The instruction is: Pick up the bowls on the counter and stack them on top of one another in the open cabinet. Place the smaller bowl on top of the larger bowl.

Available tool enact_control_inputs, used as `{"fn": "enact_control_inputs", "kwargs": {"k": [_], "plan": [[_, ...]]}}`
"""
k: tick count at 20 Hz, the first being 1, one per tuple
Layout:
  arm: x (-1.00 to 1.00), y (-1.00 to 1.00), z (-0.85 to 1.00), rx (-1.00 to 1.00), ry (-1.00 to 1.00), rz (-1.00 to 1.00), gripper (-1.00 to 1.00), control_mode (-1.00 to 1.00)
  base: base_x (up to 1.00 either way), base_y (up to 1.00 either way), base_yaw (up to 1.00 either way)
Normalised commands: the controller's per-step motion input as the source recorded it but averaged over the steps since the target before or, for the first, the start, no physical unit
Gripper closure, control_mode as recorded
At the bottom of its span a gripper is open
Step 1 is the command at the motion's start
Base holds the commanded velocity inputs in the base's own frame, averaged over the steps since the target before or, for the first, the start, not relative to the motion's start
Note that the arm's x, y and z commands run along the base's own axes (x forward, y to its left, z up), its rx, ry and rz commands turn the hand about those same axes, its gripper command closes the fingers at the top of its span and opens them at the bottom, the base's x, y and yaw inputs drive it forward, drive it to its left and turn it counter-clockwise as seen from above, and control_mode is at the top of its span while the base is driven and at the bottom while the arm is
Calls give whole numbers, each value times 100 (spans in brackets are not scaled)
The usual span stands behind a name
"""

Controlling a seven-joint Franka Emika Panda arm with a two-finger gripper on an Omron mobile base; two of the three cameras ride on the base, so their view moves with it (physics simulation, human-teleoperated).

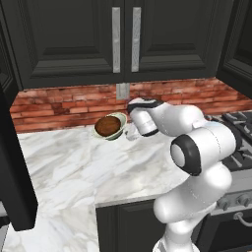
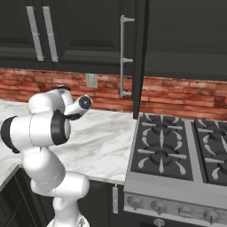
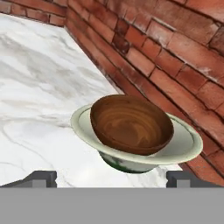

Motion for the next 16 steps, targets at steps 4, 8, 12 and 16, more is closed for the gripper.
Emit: {"fn": "enact_control_inputs", "kwargs": {"k": [4,8,12,16], "plan": [[-89,-3,-17,0,-3,0,-100,-100,0,0,0],[-72,-5,6,0,-5,-6,-100,-100,0,0,0],[-27,4,46,0,1,-17,-100,-100,0,0,0],[-13,13,72,-4,12,-15,-100,-100,0,0,0]]}}
